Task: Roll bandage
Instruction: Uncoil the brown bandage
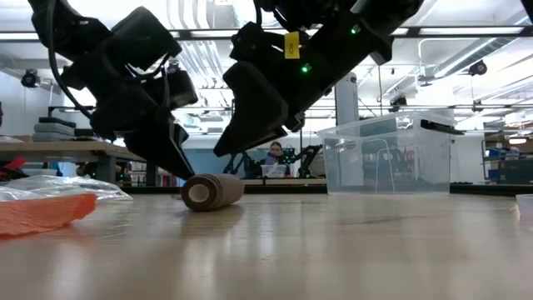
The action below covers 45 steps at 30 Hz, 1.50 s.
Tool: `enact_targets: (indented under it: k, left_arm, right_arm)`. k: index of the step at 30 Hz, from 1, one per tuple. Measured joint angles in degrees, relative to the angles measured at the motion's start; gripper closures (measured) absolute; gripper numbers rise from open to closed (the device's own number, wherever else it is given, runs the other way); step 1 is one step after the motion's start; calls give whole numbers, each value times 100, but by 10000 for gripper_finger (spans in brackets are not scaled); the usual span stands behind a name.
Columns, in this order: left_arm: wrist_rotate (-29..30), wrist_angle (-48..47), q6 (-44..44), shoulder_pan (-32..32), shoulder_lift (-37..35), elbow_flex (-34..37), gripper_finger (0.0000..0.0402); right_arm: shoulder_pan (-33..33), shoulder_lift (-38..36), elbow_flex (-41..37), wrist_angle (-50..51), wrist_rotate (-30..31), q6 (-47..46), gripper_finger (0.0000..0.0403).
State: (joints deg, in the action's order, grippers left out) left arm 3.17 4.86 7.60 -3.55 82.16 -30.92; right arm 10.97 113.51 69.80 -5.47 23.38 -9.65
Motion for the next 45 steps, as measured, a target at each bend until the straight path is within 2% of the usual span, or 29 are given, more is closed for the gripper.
enact_targets:
  k: [4,10,18,32,35,39,45]
  left_arm:
    - [4,39,6,0,-34,0,333]
    - [18,457,-3,0,504,0,333]
    - [47,520,-62,0,947,-16,333]
    - [42,636,32,0,970,-11,333]
    - [39,638,39,0,972,-11,333]
    - [36,613,41,0,972,-7,333]
    - [32,452,40,0,970,-14,333]
  right_arm:
    - [-37,1,7,-39,-4,24,220]
    - [-156,4,7,-208,-118,24,220]
    - [-221,8,7,-277,-258,65,220]
    - [-236,9,-10,-308,-260,72,220]
    - [-268,217,-5,-731,-283,62,220]
    - [-315,572,118,-476,-425,-150,220]
    - [-249,447,372,856,-370,-673,220]
